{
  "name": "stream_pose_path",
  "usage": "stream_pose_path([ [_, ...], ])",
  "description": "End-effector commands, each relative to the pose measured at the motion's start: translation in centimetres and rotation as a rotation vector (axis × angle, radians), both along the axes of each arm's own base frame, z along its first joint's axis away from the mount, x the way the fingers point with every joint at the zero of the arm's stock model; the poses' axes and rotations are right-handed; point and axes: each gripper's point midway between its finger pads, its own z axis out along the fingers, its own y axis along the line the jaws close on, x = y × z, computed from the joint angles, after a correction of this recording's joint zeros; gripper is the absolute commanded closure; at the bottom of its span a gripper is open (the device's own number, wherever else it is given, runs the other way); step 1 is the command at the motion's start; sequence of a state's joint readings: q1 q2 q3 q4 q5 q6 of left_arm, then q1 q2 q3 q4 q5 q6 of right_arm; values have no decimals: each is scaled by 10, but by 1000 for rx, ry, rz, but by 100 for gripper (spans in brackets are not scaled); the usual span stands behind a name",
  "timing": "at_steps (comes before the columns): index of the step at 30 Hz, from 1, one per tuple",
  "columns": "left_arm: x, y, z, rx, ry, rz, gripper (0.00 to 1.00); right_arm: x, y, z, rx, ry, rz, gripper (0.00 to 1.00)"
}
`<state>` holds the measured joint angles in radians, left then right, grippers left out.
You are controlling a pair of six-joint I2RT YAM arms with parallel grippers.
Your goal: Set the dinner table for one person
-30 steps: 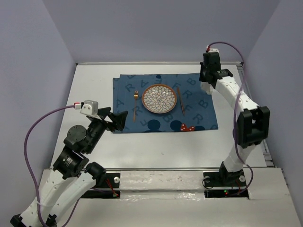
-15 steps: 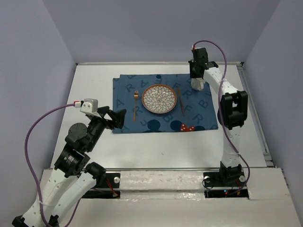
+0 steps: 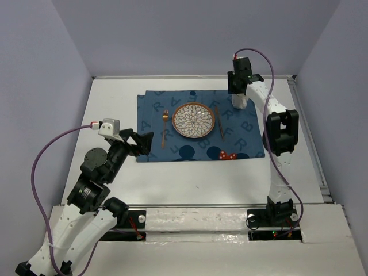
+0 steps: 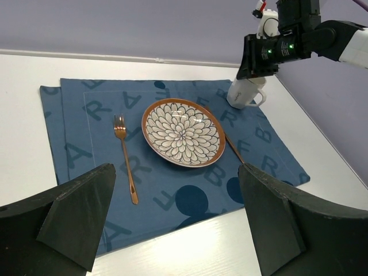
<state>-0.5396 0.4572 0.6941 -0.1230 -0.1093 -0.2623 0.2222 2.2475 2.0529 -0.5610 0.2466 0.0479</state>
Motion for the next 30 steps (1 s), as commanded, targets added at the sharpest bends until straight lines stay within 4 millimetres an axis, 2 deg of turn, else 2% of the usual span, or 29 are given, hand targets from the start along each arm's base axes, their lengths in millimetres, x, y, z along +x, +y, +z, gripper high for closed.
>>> stream_pose_path([
  [1,4,0,12,-7,-48,4,1,12,-8,86,28,-195,-49,38],
  [4,6,0,9,0,-36,10,1,0,-3,126,97,-257,-44,15],
  [5,6,0,9,0,-36,10,1,-14,-2,153,144,-295,-50,12],
  [6,7,1,8,-1,-32,12,1,-24,4,163,183,-305,-27,4],
  [7,7,1,8,-1,-32,15,1,-36,7,173,220,-312,-14,0],
  [8,8,2,8,-2,-33,19,1,-49,16,183,263,-325,14,0],
  [9,8,4,9,-4,-37,27,1,-82,35,197,361,-349,85,0],
  [10,9,7,9,-6,-40,41,1,-102,47,201,414,-366,132,0],
  [11,8,9,10,-9,-45,50,1,-125,71,164,496,-331,218,0],
  [12,8,11,11,-9,-48,56,1,-146,78,165,544,-356,255,0],
  [13,8,15,13,-15,-55,74,1,-184,86,195,640,-425,295,0],
  [14,8,14,13,-16,-60,72,1,-202,92,195,698,-448,350,0],
  [15,8,16,14,-18,-64,78,1,-218,93,188,732,-451,371,0],
  [16,8,16,14,-19,-68,76,1,-244,89,163,754,-416,375,0],
  [18,6,15,16,-23,-78,67,1,-271,89,145,810,-381,388,0],
  [19,5,15,17,-19,-85,60,1,-292,84,130,822,-375,390,0],
  [23,3,13,20,-25,-96,48,1,-330,72,108,857,-401,376,0],
  [26,-3,14,26,-36,-127,35,1,-343,61,106,856,-456,350,0],
  [30,-9,20,33,-57,-165,46,1,-345,48,110,824,-503,301,0],
])
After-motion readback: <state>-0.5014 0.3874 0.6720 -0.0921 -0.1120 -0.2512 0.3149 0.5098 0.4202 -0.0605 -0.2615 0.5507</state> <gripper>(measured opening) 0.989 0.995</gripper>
